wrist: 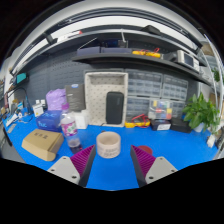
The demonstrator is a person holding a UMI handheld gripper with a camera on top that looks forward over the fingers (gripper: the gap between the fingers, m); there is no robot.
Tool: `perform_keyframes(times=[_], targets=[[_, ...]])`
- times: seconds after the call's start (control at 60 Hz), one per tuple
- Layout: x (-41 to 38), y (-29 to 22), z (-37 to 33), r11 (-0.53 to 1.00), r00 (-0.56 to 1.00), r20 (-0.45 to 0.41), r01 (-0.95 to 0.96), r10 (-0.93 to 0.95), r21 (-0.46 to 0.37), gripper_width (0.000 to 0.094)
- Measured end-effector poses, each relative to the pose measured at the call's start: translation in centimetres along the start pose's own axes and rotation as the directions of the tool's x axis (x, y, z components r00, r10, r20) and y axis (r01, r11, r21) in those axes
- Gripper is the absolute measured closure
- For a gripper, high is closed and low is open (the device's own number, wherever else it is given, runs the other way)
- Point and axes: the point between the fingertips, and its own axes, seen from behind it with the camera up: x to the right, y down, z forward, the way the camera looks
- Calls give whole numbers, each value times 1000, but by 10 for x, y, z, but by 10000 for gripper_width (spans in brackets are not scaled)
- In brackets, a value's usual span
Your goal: Pour water
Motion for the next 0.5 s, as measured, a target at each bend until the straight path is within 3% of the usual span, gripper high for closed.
perform_keyframes(times=[0.217,0.5], targets=[[-108,20,26,1000,997,76,-24,24,-9,225],[-165,-5,96,999,998,51,-31,30,31,226]])
